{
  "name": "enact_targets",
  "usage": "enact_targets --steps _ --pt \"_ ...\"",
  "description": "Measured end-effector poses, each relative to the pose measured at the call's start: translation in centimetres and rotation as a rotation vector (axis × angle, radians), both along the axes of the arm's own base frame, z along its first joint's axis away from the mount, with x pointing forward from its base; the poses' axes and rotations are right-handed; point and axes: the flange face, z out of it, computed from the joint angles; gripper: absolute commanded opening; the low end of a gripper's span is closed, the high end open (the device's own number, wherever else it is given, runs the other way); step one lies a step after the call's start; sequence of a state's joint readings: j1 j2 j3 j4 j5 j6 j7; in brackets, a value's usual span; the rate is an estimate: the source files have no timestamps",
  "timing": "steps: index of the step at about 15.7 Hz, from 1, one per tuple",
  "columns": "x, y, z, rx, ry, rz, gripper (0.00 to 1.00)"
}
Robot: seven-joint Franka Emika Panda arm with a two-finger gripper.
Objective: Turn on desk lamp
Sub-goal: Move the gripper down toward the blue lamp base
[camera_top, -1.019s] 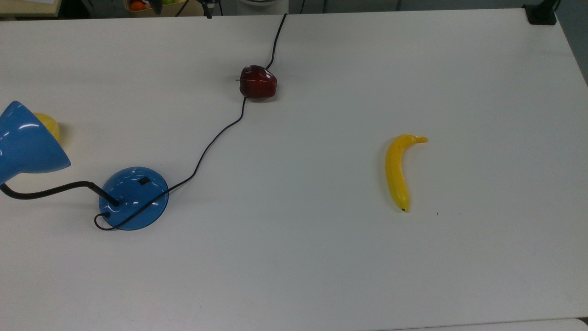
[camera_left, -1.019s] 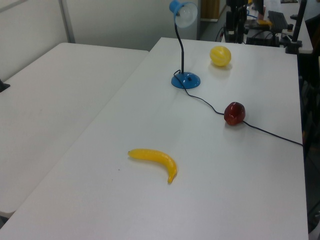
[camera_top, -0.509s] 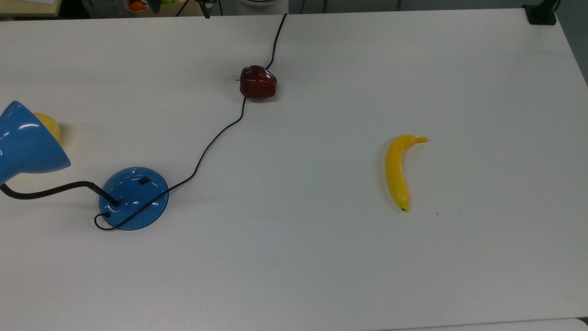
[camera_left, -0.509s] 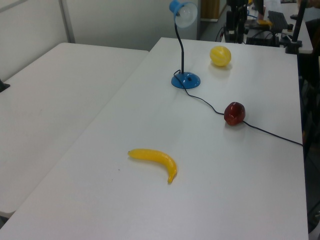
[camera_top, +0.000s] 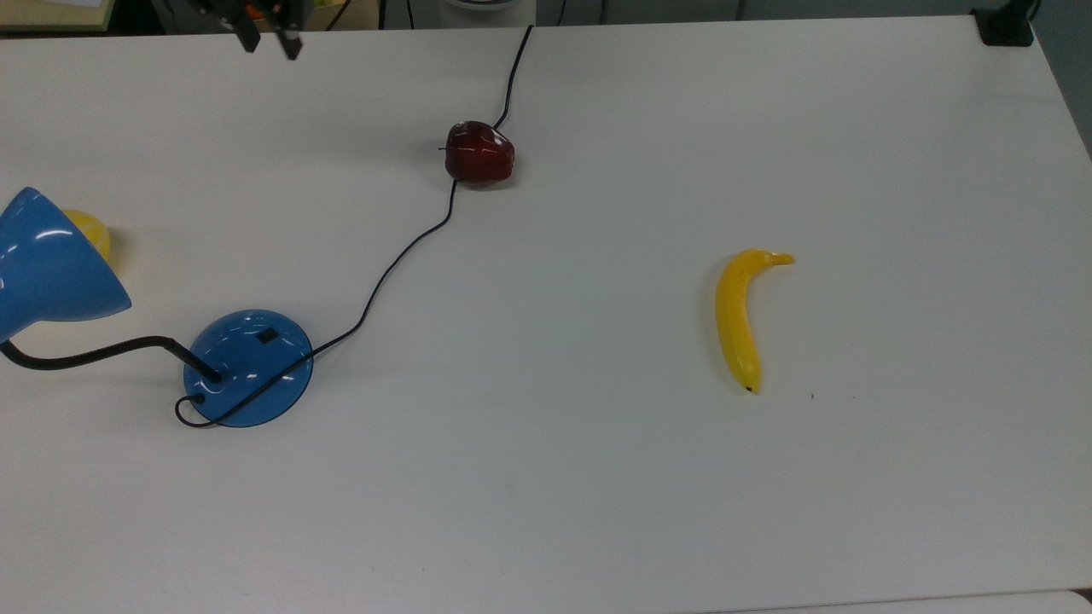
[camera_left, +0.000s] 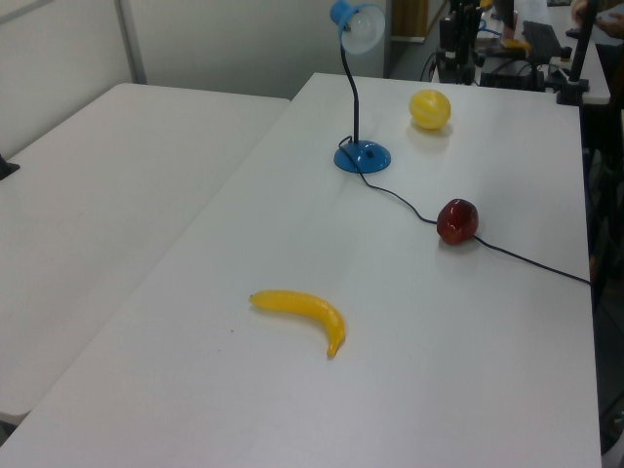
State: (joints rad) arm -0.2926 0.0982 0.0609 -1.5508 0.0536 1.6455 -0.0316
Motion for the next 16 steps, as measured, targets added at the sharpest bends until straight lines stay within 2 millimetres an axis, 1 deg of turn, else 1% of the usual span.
enact_targets --steps 2,5,10,13,16 --pt "0.7 -1.7 -0.8 -0.007 -0.032 -0.028 0.00" --pt "2.3 -3.6 -3.3 -0.014 -0.072 -0.093 0.00" --pt "4.9 -5.2 -8.9 -0.042 -0.158 -0.261 0.00" --pt "6.0 -6.3 -11.5 -0.079 -0.219 -0.381 0.00" --pt "7.2 -6.8 -13.6 -0.121 -0.276 -0.485 0.00"
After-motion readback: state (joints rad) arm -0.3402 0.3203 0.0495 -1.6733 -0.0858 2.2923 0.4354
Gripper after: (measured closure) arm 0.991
